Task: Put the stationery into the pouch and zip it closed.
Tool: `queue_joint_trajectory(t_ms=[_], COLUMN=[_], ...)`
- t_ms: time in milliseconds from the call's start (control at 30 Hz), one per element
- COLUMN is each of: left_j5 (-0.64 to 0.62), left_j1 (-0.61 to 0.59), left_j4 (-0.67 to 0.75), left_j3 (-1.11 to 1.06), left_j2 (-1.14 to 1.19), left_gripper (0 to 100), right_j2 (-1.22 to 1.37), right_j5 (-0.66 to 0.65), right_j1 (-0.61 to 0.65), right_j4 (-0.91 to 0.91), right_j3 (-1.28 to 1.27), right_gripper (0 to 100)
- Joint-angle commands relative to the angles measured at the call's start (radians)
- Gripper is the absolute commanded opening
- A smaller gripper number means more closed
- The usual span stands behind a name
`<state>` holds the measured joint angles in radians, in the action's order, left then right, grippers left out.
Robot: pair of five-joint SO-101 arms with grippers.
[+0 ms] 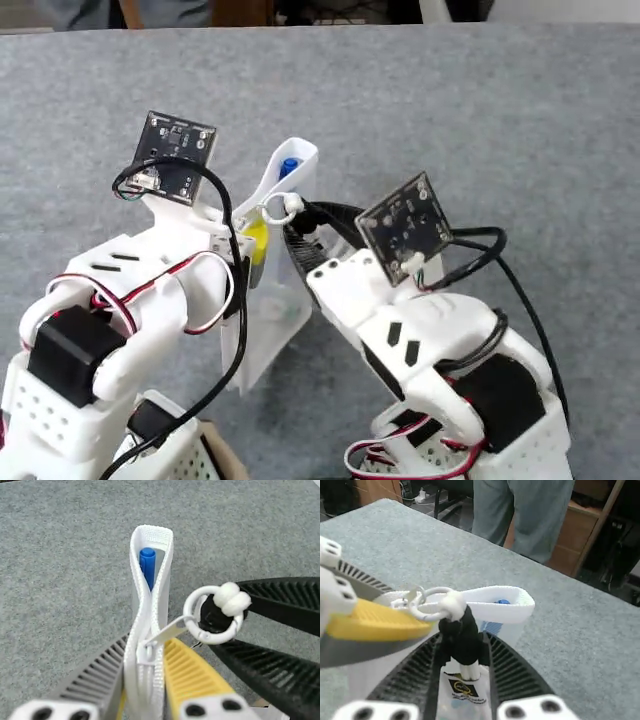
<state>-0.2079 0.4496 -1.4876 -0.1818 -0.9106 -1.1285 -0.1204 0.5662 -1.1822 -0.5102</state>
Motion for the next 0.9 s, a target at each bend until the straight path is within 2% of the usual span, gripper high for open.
queue_joint_trajectory(t_ms=[0, 233, 367, 633, 867], left_j5=[-0.003, -0.003, -0.003, 0.028, 0.044], left_j1=[0.002, 0.004, 0.005, 0.005, 0.096], left_j4=[-0.002, -0.009, -0.06, -0.146, -0.224], left_j3=[0.016, 0.018, 0.051, 0.13, 0.257], left_j2=[-0.028, -0.028, -0.028, -0.028, -0.028], left_gripper=[3, 3, 3, 3, 3], right_j2=[-0.012, -0.012, -0.008, -0.005, -0.005], right_j5=[-0.107, -0.241, -0.287, -0.336, -0.358], right_j1=[-0.058, -0.086, -0.095, -0.132, -0.193], right_j4=[-0.003, 0.0, 0.0, 0.012, 0.095], right_j3=[0.05, 0.048, 0.047, 0.045, -0.018], right_gripper=[1.1, 1.1, 1.1, 1.1, 1.1])
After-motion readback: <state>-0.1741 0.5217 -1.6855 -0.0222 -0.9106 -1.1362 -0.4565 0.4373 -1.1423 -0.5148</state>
